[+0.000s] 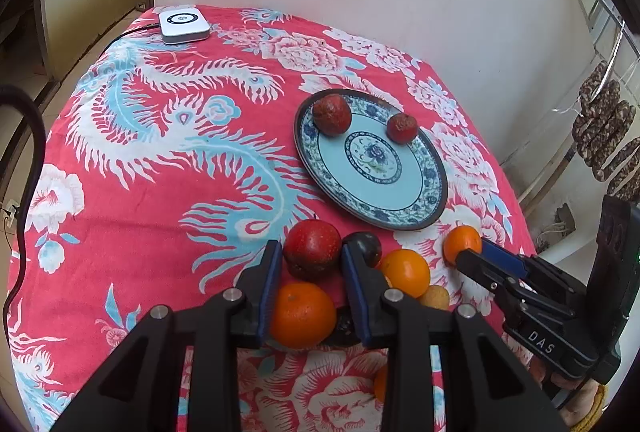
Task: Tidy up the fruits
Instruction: 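Grasp the red pomegranate with the left tool while the right tool grasps the tangerine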
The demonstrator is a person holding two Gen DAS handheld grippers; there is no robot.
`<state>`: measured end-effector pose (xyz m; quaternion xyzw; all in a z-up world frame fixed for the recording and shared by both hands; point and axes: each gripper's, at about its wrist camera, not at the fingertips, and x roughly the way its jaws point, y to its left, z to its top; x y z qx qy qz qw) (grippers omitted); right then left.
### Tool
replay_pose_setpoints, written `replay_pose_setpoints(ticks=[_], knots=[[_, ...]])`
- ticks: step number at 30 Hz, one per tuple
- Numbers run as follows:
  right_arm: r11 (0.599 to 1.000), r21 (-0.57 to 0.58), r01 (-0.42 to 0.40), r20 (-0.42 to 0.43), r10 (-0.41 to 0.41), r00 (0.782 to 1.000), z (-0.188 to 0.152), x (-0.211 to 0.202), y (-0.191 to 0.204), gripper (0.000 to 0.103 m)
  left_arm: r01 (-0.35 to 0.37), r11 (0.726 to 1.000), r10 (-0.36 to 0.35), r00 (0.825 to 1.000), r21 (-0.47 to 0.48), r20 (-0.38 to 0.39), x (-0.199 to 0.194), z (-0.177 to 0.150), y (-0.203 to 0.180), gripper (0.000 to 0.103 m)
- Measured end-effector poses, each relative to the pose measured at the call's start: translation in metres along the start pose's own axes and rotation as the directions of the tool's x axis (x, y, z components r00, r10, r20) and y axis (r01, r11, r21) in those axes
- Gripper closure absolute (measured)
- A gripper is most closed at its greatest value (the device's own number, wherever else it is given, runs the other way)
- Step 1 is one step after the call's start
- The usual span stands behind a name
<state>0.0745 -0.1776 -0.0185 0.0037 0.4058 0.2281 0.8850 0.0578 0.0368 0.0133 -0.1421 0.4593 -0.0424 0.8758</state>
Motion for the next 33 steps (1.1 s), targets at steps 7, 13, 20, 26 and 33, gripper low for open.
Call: replay_pose_setpoints(ticks=[7,13,20,26,33], knots=[[1.000,0.011,0.004,0.003,-0.004,1.000,0.001,0.000,0.000,0.069,0.008,1.000,-0.008,1.000,-0.005,0.007,-0.001,-0.002,0.000,0.072],[1.000,0.013,0.009,0.012,-0.009,1.000,0.002,-0.003,-0.001,0.069,0.011,1.000,-0.011,1.000,-0.005,0.013,-0.003,-0.002,0.000,0.072],[1.000,0.024,-0.001,0.021,0.001,1.000,0.003,-0.007,-0.003,0.069,0.008,1.000,-0.008,1.000,-0.004,0.029,-0.008,-0.001,-0.003,0.072],[1.000,0.018,-0.007,0.030,0.007,1.000,0.004,-0.010,-0.001,0.069,0.010,1.000,-0.010,0.999,-0.002,0.040,-0.013,0.000,-0.006,0.072],[1.000,0.013,-0.015,0.037,0.015,0.999,0.007,-0.011,0.002,0.069,0.009,1.000,-0.009,0.999,-0.002,0.050,-0.017,0.003,-0.007,0.072]])
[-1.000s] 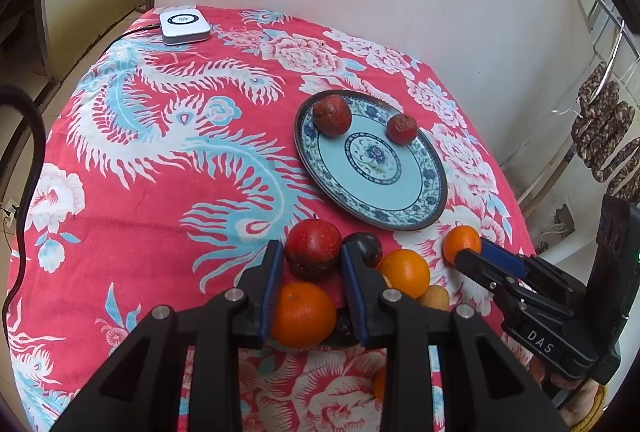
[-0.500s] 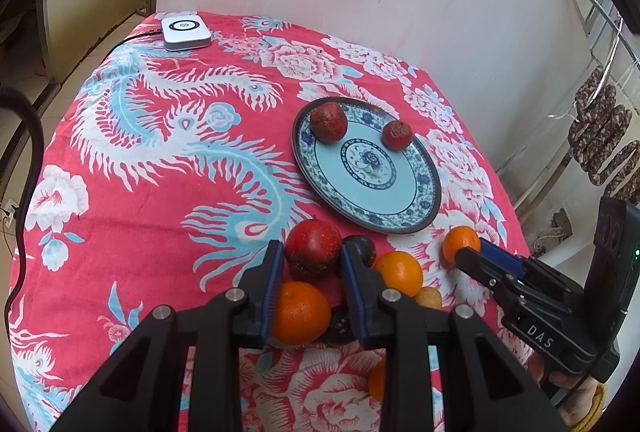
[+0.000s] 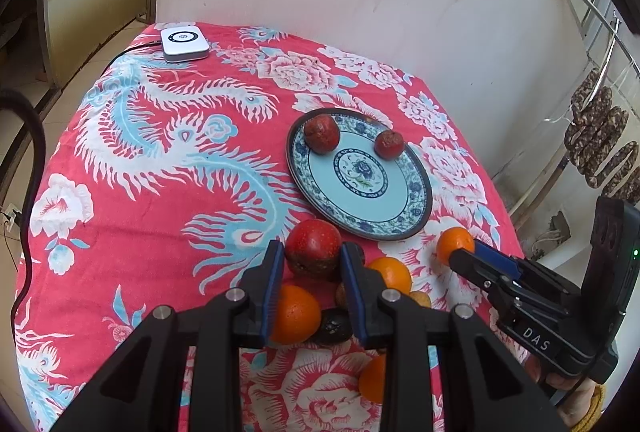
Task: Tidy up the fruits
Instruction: 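Grasp the red pomegranate with the left tool while the right tool grasps the tangerine, then carry the pomegranate with the left tool while the right tool carries the tangerine onto the plate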
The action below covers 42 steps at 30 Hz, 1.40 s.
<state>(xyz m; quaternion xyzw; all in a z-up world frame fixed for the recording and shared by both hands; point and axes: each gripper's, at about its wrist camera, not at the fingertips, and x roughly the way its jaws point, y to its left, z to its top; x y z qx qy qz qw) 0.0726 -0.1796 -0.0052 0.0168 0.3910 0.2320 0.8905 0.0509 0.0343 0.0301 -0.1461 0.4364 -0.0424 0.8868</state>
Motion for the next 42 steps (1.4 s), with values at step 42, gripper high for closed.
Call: replay_pose_setpoints(ticks=[42], knots=[[0.997,-0.061,-0.047,0.043,0.049,0.998,0.030,0.022,0.016,0.069,0.017,0.999,-0.017,1.000,0.043,0.015,0.035,0.050,-0.007,0.072]])
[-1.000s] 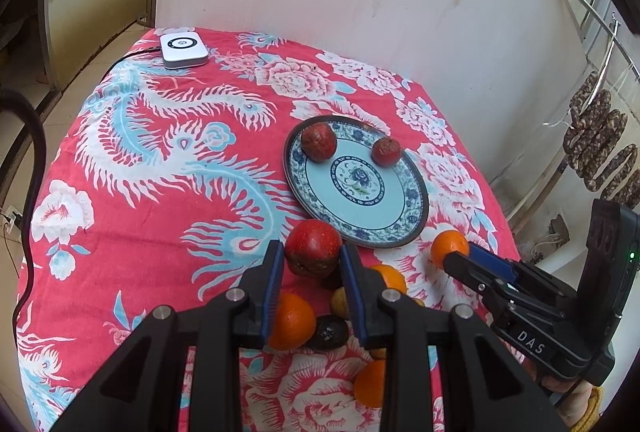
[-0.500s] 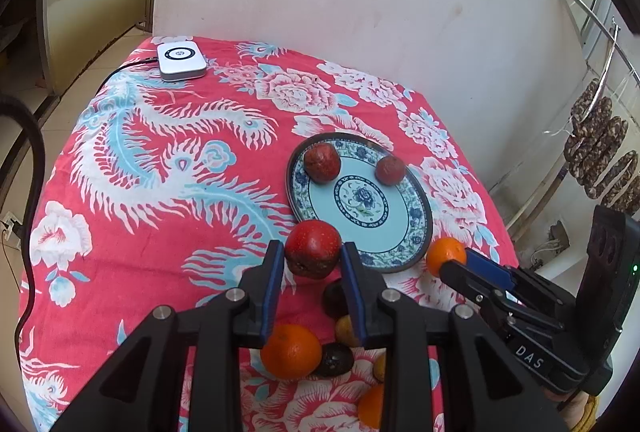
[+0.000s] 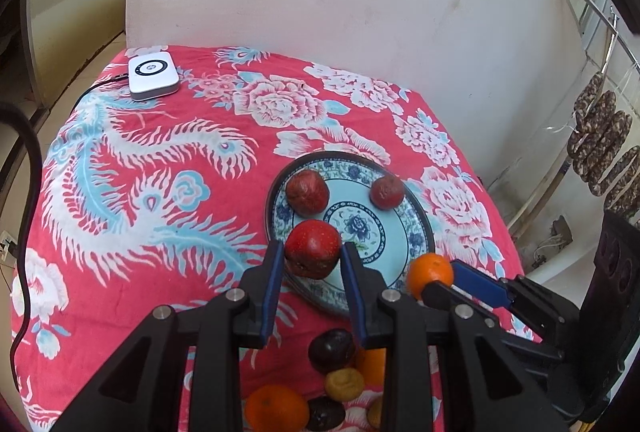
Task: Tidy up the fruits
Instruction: 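Carry the pomegranate with the left tool while the right tool carries the tangerine onto the plate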
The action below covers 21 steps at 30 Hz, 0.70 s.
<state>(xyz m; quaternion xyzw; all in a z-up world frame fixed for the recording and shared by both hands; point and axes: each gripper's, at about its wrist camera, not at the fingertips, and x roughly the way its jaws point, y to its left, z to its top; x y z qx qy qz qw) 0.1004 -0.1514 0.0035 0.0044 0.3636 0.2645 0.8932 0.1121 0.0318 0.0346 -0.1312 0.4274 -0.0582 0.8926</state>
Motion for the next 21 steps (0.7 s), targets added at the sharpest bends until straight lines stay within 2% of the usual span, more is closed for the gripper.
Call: replay_pose_setpoints(ticks=[10,21], knots=[[1.000,-0.016,-0.013,-0.011,0.013,1.000,0.013,0.021,0.005,0.072,-0.004,1.000,0.004,1.000,0.004,-0.018,0.015,0.007,0.000,0.072],[0.999,-0.051,0.003,-0.027,-0.004,1.000,0.013,0.019,0.009,0.072,-0.005,1.000,0.005,1.000,0.007,-0.021,0.019,0.005,0.001,0.072]])
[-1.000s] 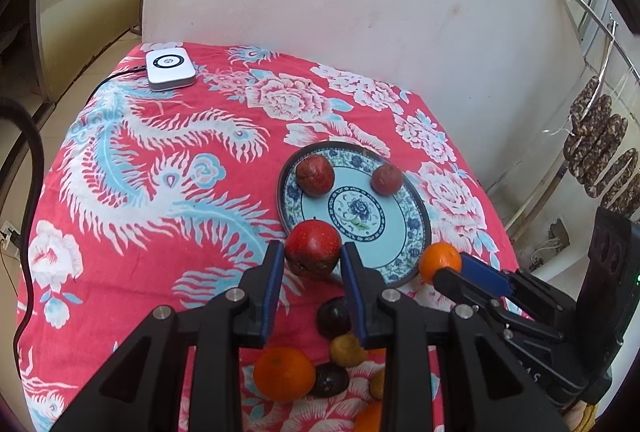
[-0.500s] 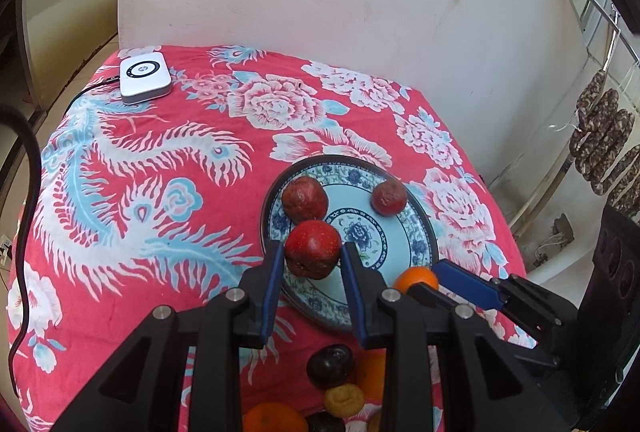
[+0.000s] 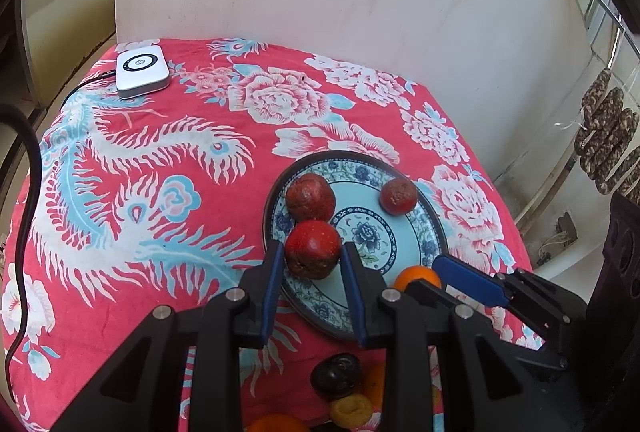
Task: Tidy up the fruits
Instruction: 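Carry the pomegranate with the left tool while the right tool carries the tangerine onto the plate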
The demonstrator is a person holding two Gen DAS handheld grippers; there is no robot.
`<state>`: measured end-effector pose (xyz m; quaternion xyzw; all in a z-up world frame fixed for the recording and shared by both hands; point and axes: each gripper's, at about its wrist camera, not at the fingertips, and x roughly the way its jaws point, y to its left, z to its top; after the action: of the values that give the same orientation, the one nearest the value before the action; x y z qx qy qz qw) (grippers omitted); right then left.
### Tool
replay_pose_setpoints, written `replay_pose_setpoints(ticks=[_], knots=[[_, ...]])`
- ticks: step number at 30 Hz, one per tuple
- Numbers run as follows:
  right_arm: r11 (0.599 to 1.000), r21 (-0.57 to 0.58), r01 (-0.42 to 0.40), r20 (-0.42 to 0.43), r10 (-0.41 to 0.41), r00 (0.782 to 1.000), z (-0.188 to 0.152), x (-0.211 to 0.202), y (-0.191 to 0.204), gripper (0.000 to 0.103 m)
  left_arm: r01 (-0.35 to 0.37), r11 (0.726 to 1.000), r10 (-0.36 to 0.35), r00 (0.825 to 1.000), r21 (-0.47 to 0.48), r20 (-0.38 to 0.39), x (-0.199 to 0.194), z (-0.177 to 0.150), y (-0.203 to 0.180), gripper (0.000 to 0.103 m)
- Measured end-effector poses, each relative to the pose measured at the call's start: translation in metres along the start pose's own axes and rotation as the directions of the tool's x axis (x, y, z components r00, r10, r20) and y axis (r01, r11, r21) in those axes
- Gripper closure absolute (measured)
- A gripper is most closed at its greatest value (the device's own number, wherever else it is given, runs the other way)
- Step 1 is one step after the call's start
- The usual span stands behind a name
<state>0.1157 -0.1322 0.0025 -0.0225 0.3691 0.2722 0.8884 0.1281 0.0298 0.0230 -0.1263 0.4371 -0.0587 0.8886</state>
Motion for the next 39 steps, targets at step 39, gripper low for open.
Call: replay_pose_setpoints(ticks=[39], knots=[[0.994,-0.112,-0.018,-0.014,0.017,1.000,0.026,0.035,0.007,0.068,0.007,0.998,-0.007,1.000,0.057,0.000,0.010,0.013,-0.007,0.072]])
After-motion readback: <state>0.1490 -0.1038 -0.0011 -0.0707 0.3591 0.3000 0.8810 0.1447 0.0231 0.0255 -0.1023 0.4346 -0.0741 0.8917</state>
